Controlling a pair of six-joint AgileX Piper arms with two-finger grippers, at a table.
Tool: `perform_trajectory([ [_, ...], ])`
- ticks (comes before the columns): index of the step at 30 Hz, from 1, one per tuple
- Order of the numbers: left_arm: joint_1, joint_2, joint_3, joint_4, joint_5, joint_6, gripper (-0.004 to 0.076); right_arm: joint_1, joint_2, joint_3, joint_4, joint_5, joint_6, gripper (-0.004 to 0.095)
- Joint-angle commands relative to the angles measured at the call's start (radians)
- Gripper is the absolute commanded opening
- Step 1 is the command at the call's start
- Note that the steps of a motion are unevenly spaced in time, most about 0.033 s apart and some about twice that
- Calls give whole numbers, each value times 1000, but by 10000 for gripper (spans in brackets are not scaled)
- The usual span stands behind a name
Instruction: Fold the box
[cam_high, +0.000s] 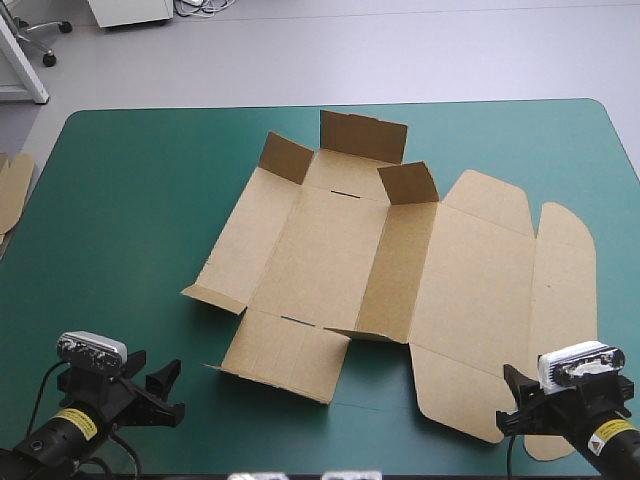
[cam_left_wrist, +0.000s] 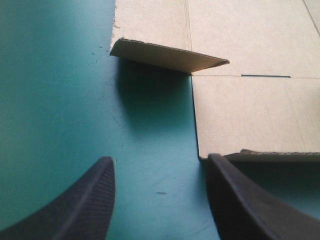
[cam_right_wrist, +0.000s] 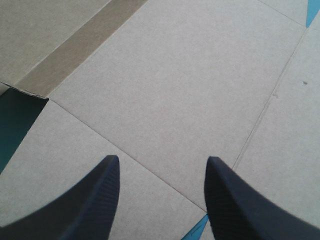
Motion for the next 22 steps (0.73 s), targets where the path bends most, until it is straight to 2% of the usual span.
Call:
perform_trajectory([
  [1,-4,14,-22,-8,-67,-6,398,-2,19,-31,-7,-65,-4,484],
  [13,-4,85,-42,-8,-56,-6,398,-2,20,-31,-7,-65,-4,484],
  [18,-4,132,-137,16,-60,-6,398,-2,24,-61,-15,-75,16,484],
  [22,-4,239,-259,68,-50,-8,398,-2,72,-102,-30,-94,20,484],
])
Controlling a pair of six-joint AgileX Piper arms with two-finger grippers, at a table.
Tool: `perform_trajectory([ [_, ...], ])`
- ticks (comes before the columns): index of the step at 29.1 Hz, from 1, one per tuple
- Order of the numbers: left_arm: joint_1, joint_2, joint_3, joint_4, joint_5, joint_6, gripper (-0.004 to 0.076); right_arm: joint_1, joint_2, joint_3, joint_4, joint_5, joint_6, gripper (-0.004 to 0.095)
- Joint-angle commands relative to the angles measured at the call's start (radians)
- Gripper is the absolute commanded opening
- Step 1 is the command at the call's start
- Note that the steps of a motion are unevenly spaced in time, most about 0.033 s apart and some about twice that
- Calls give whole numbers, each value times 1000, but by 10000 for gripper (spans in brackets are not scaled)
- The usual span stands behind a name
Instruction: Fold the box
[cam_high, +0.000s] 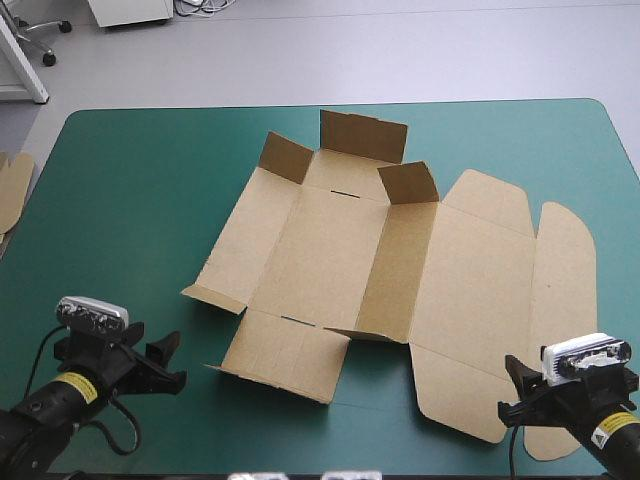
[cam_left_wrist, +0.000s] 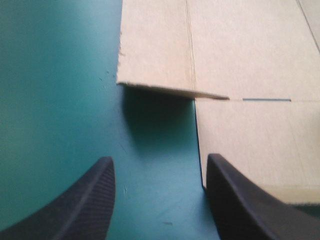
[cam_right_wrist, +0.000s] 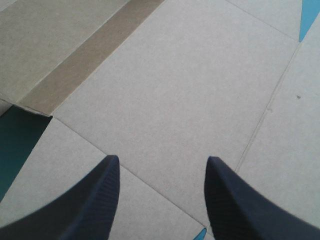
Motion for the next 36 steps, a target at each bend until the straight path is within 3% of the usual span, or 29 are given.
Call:
perform_trajectory([
  [1,-4,117,-153,60,-44,-10,398,-2,71,-78,-31,-84,7,484],
  [6,-2,327,-366,166,33,-37,398,-2,200,-183,-63,-80,54,484],
  [12,4,533,-587,184,52,-37,398,-2,342,-318,-51,-30,86,485],
  [18,62,685,-778,0,89,85,398,-2,431,-408,-54,-20,79,486],
  [23,70,823,-917,-115,220,187,398,-2,491,-474,-54,-24,81,487],
  [29,142,945,-985,-142,294,201,398,-2,607,-580,-70,56,90,491],
  [32,280,992,-985,-256,346,261,398,-16,687,-620,-172,71,138,491],
  [36,398,1020,-985,-375,401,333,398,-97,751,-669,-125,88,101,491],
])
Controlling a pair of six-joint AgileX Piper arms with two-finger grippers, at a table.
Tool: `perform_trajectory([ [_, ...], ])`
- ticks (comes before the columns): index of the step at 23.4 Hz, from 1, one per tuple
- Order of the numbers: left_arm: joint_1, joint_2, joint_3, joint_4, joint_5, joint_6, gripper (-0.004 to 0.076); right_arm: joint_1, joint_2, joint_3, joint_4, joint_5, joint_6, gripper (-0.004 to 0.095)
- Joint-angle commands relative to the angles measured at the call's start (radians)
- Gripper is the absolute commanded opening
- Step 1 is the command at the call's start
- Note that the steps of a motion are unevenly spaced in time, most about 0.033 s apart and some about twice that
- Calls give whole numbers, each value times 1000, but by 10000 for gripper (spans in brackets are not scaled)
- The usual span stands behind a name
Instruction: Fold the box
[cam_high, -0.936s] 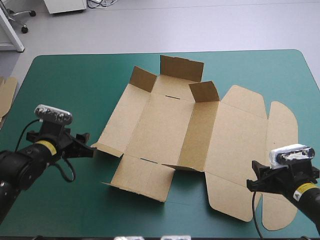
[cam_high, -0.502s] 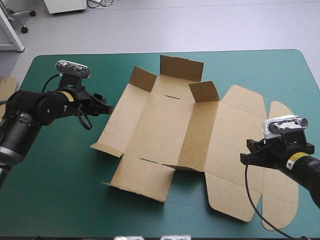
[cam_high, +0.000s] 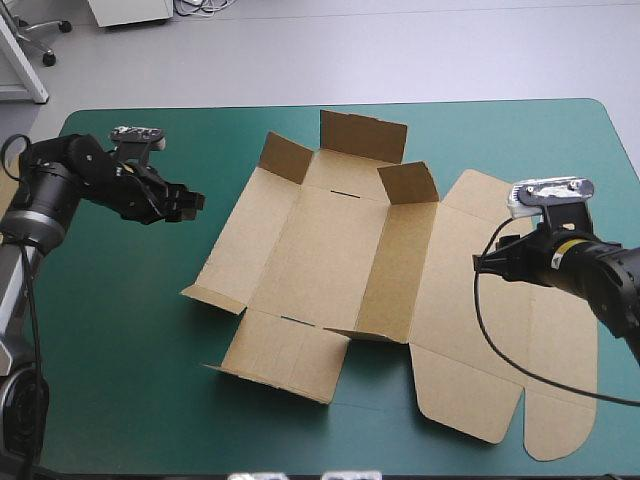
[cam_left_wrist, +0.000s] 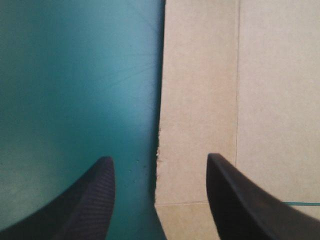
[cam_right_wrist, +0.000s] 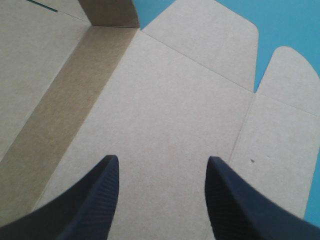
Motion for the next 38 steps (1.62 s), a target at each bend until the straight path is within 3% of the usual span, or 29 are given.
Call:
perform_trajectory([
  [1,91,-22,-34,-131,22,63,398,-73,37,-76,41,-21,-62,491],
  [5,165,25,-34,-232,96,155,398,-297,132,-179,356,42,-319,491],
  [6,162,57,-34,-215,122,156,398,-392,163,-210,503,85,-426,491],
  [9,161,125,-21,-237,115,159,450,-527,214,-242,677,157,-532,491],
  [13,161,176,-21,-365,44,173,453,-534,217,-243,685,157,-547,491],
  [16,161,201,-20,-410,76,220,512,-534,217,-243,681,163,-553,491],
  [22,161,261,-17,-343,125,241,514,-534,217,-243,681,160,-556,490],
  [38,135,406,-16,-543,167,338,503,-534,217,-243,677,173,-561,490],
])
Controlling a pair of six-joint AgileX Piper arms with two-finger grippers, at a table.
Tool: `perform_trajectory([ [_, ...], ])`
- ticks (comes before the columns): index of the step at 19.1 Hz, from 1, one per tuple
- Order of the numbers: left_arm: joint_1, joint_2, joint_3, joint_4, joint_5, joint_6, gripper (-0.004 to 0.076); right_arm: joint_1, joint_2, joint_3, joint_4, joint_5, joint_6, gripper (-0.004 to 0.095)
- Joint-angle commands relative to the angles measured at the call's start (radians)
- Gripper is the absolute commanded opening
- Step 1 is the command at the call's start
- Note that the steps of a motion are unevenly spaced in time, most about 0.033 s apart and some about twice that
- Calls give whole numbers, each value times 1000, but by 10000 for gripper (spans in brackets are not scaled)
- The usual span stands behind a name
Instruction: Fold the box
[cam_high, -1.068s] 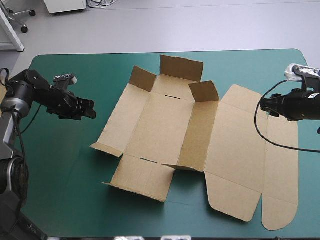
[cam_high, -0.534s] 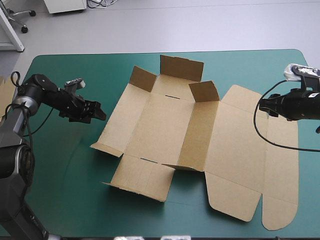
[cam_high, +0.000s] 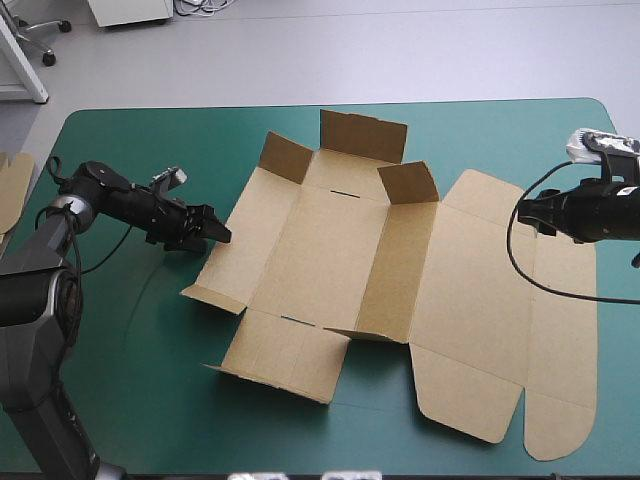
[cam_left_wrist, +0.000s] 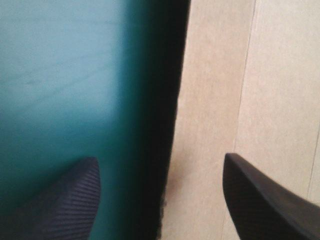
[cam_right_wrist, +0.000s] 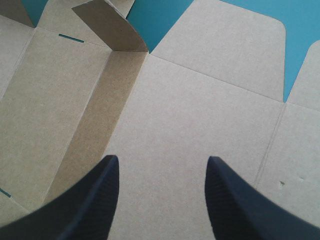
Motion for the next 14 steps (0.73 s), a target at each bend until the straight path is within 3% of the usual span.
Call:
perform_trajectory([
  [1,-47,-40,-18,-50,86,7,501,-9,-25,-33,29,-34,-11,490],
  [5,-97,-40,-18,-50,86,16,454,-9,-25,-33,29,-34,-14,485],
  [9,-99,-38,-18,-175,33,38,258,-9,-25,-33,29,-28,-14,484],
  [14,-104,0,-18,-231,36,39,246,-9,-25,-33,29,-28,-14,484],
])
